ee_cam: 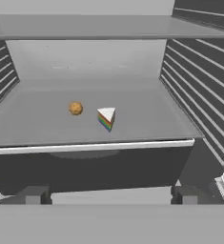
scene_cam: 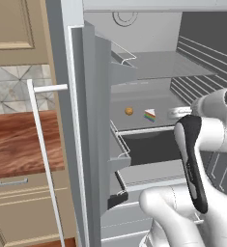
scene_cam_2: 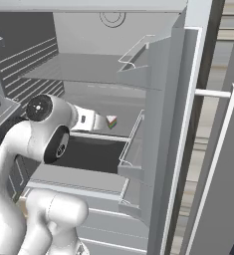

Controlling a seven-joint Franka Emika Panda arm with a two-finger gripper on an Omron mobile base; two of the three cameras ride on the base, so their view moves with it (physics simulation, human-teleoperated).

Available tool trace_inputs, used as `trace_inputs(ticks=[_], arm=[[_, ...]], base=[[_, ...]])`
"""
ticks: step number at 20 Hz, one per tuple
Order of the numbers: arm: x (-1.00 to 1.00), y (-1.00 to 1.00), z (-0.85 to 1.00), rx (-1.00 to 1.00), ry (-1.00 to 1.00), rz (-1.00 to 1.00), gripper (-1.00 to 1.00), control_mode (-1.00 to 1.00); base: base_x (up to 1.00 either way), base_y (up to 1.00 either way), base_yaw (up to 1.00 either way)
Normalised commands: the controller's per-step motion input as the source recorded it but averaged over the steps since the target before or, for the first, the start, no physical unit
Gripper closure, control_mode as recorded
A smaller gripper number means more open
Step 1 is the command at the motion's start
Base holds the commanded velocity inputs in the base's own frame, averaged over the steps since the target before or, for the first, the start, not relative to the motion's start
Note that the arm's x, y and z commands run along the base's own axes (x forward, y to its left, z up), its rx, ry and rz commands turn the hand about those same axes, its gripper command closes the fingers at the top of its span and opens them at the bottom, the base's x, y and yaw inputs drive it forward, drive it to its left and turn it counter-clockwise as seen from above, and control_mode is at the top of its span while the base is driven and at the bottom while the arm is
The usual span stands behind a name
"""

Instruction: Place the mustard and ketchup from the counter to the top shelf of the fridge. If the existing items in the fridge are on the top shelf, move them to other shelves.

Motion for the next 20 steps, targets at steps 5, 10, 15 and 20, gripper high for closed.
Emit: trace_inputs(ticks=[5,10,15,20], arm=[[-1.00,0.33,0.13,0.00,0.39,0.00,-1.00,-1.00],[-0.51,0.25,0.28,0.00,0.29,0.00,-1.00,-1.00],[-0.02,0.00,0.32,-0.01,-0.04,0.00,-1.00,-1.00],[-0.04,0.00,0.00,0.00,0.00,0.00,-1.00,-1.00]], base=[[0.00,0.00,0.00],[0.00,0.00,0.00],[0.00,0.00,0.00],[0.00,0.00,0.00]])
